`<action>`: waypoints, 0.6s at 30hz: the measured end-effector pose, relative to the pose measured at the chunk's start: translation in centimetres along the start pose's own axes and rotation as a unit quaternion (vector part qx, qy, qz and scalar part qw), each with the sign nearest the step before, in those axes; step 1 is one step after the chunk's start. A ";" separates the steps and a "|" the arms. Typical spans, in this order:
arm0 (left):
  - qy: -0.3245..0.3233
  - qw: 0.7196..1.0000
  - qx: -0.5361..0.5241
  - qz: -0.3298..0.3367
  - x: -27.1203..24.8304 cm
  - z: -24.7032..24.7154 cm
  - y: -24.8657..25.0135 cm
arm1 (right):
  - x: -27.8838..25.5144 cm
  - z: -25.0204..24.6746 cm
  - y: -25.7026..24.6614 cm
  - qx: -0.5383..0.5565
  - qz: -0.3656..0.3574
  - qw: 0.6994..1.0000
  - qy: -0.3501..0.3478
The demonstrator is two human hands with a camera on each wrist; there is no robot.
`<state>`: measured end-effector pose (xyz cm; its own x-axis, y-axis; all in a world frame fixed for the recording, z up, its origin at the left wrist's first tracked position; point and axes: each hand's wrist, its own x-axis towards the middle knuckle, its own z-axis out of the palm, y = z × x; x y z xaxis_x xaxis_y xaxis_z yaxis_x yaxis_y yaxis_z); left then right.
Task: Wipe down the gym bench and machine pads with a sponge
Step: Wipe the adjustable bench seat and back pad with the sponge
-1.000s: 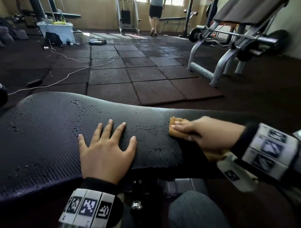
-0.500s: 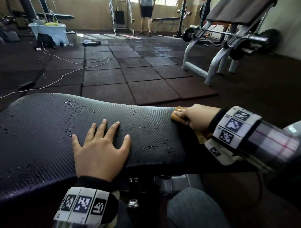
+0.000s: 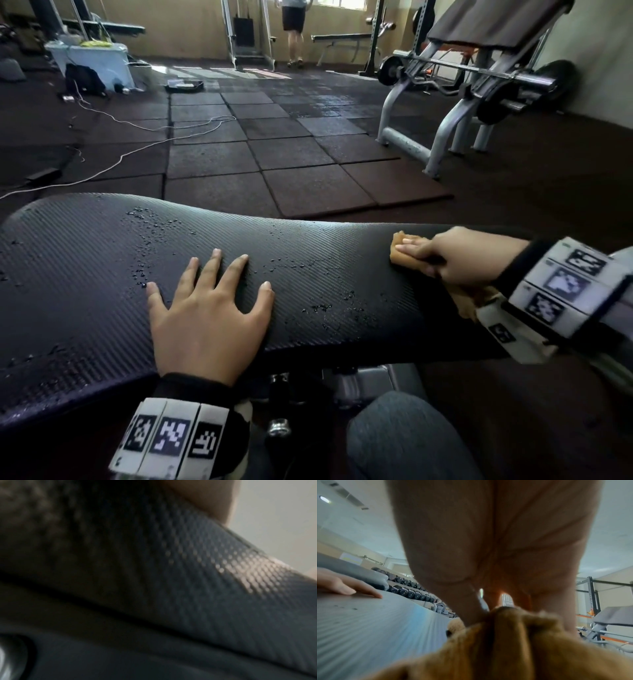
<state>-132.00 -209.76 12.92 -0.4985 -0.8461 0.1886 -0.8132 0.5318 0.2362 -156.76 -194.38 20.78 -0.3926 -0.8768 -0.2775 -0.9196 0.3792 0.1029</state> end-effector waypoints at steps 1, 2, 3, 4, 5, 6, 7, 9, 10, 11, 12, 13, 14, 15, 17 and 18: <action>0.000 1.000 0.000 0.000 0.0 0.0 0.0 | 0.9 -0.3 -0.2 -0.027 0.012 1.000 -0.008; -0.001 1.000 0.000 0.001 0.0 0.0 0.0 | 1.8 -0.5 -0.6 -0.051 0.019 0.998 -0.011; -0.003 1.000 0.000 0.001 0.0 0.0 0.0 | 2.6 -0.7 -1.1 -0.070 0.021 0.997 -0.008; -0.003 1.000 0.000 0.002 0.0 -0.1 0.0 | 3.3 -0.8 -1.8 -0.083 0.016 0.996 -0.001; -0.003 1.000 -0.001 0.002 0.0 -0.1 0.0 | 3.9 -0.9 -2.4 -0.087 0.007 0.996 0.006; -0.002 1.000 -0.001 0.002 0.0 -0.1 -0.1 | 4.2 -0.9 -3.1 -0.083 -0.009 0.997 0.009; -0.002 1.000 -0.002 0.002 0.0 -0.1 -0.1 | 4.4 -0.7 -3.7 -0.074 -0.028 0.997 0.011; -0.001 1.000 -0.003 0.004 -0.1 -0.1 -0.1 | 3.6 -0.2 -4.7 -0.047 -0.069 0.996 0.018; -0.001 1.000 -0.004 0.004 -0.1 -0.1 -0.2 | 2.9 0.1 -4.9 -0.023 -0.082 0.996 0.027; -0.001 1.000 -0.005 0.005 -0.1 -0.1 -0.2 | 2.1 0.6 -4.9 0.006 -0.087 0.996 0.036; -0.001 1.000 -0.005 0.005 -0.1 -0.1 -0.2 | 1.1 0.9 -4.7 0.033 -0.088 0.995 0.044; 0.000 1.000 -0.006 0.006 -0.1 -0.1 -0.3 | 0.2 1.3 -4.3 0.053 -0.087 0.994 0.045; 0.000 1.000 -0.007 0.007 -0.1 -0.1 -0.3 | -0.6 1.5 -3.8 0.066 -0.087 0.993 0.042; 0.001 1.000 -0.006 0.006 -0.1 0.0 -0.3 | -1.2 1.7 -3.1 0.076 -0.085 0.993 0.037; 0.003 1.000 -0.006 0.003 -0.1 0.0 -0.3 | -1.8 1.6 -1.6 0.075 -0.067 0.994 0.031; 0.005 1.000 -0.006 0.002 0.0 0.1 -0.2 | -1.8 1.5 -1.0 0.069 -0.047 0.996 0.029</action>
<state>-131.80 -209.86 12.80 -0.4983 -0.8441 0.1980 -0.8080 0.5349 0.2471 -155.17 -192.78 19.78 -0.3090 -0.9244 -0.2234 -0.9430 0.3284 -0.0545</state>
